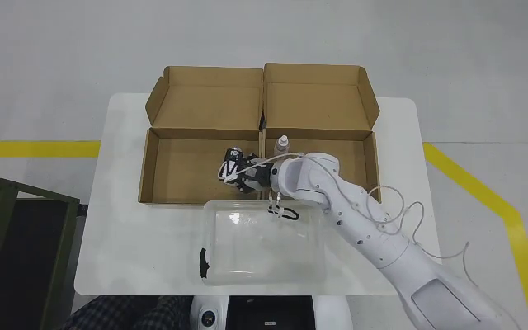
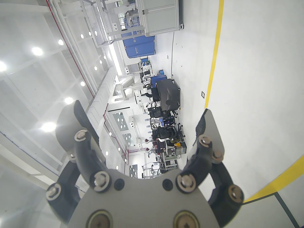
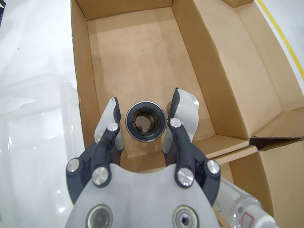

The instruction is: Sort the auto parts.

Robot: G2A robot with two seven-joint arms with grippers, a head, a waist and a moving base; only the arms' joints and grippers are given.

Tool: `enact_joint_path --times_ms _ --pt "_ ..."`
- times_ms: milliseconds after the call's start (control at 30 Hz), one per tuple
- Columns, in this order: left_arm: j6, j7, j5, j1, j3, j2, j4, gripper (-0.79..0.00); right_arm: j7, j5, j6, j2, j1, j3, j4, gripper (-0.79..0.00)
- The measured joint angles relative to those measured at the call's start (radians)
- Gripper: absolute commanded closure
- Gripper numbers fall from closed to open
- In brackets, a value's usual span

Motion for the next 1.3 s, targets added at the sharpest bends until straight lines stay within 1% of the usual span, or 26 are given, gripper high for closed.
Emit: enact_joint_path --times_ms 233,333,533,667,833,933,1000,1033,1067,1300 --pt "0.0 0.0 0.0 0.0 0.0 0.0 0.0 -0.785 -0.016 0.008 -0.015 0.026 -0.068 0.087 -0.128 -0.4" --pt "0.0 0.0 0.0 0.0 0.0 0.0 0.0 -0.785 -0.032 0.009 -0.036 0.043 -0.113 0.139 -0.186 -0.443" --pt "0.0 0.0 0.0 0.0 0.0 0.0 0.0 -0.785 -0.051 -0.002 -0.052 0.078 -0.23 0.26 -0.3 -0.496" --pt "0.0 0.0 0.0 0.0 0.0 0.0 0.0 -0.785 -0.1 -0.016 -0.071 0.101 -0.325 0.351 -0.377 -0.505" --pt "0.0 0.0 0.0 0.0 0.0 0.0 0.0 -0.785 -0.168 -0.042 -0.084 0.124 -0.444 0.456 -0.447 -0.536" --pt "0.0 0.0 0.0 0.0 0.0 0.0 0.0 -0.785 -0.209 -0.062 -0.096 0.137 -0.51 0.513 -0.473 -0.588" --pt "0.0 0.0 0.0 0.0 0.0 0.0 0.0 -0.785 -0.242 -0.076 -0.103 0.144 -0.551 0.551 -0.484 -0.714" --pt "0.0 0.0 0.0 0.0 0.0 0.0 0.0 -0.785 -0.257 -0.083 -0.104 0.147 -0.568 0.566 -0.487 -0.763" --pt "0.0 0.0 0.0 0.0 0.0 0.0 0.0 -0.785 -0.278 -0.093 -0.105 0.151 -0.591 0.587 -0.49 -0.785" --pt "0.0 0.0 0.0 0.0 0.0 0.0 0.0 -0.785 -0.392 -0.144 -0.098 0.169 -0.709 0.698 -0.507 -0.785"
